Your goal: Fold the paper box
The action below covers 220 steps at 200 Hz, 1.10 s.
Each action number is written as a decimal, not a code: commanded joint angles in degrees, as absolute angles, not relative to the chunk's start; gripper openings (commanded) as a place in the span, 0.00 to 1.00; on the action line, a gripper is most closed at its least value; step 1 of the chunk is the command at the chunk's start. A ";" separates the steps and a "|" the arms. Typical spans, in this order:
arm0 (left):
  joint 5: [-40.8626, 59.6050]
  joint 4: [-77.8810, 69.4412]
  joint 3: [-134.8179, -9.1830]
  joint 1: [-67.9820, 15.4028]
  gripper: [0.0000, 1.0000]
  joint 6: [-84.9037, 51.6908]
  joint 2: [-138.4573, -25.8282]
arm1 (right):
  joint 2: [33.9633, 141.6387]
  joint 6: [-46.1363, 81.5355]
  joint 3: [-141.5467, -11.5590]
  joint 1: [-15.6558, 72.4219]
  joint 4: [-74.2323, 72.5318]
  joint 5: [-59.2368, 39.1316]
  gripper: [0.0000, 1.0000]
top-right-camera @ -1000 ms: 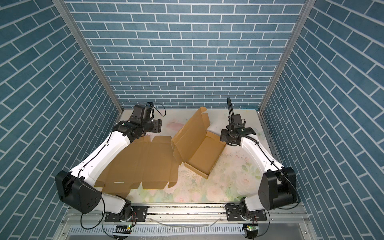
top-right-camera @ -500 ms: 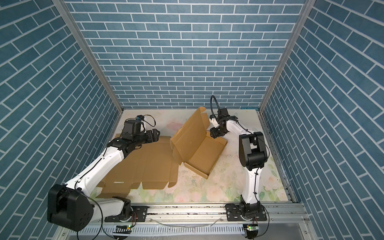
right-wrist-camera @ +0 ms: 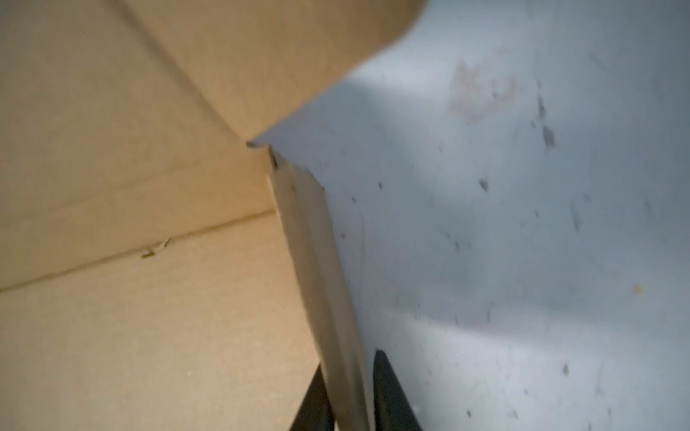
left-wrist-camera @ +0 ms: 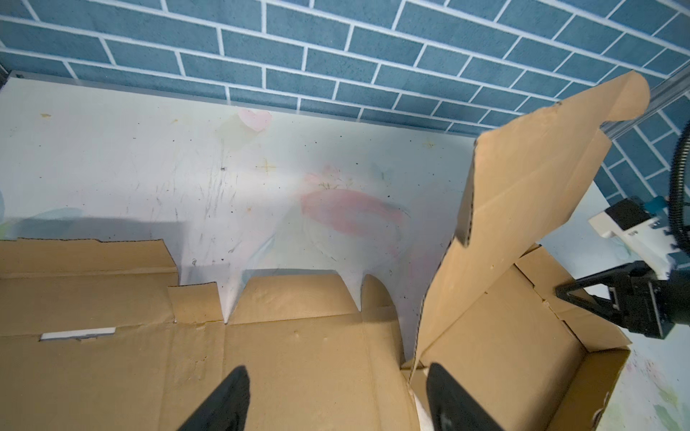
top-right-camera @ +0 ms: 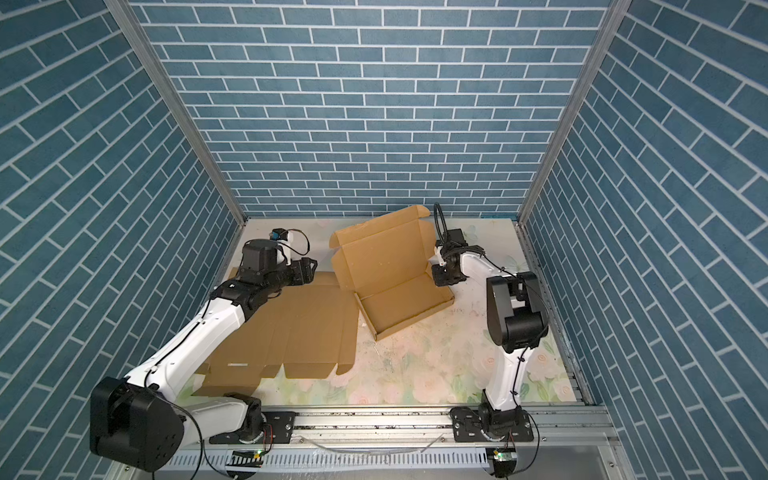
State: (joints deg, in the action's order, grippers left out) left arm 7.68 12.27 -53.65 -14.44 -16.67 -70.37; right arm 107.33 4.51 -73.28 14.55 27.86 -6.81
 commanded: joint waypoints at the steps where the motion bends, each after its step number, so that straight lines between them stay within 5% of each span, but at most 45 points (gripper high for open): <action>1: 11.49 5.41 -52.04 -14.24 0.73 -15.85 -70.93 | 101.50 15.49 -66.07 14.21 24.33 -2.37 0.19; 69: 18.60 -1.74 -52.14 -16.81 0.69 -16.56 -77.08 | 91.12 34.74 -48.89 14.17 14.90 6.57 0.14; 112: 21.21 -3.23 -55.82 -18.41 0.72 -11.96 -81.87 | 91.22 21.45 -52.03 14.07 13.63 1.83 0.22; 188: 23.74 -3.10 -64.25 -18.33 0.74 -6.65 -90.39 | 97.94 9.23 -60.41 12.39 17.58 -7.36 0.18; 220: 26.39 -2.27 -68.59 -16.53 0.76 -4.60 -94.80 | 97.41 8.00 -63.52 11.38 21.01 -9.39 0.42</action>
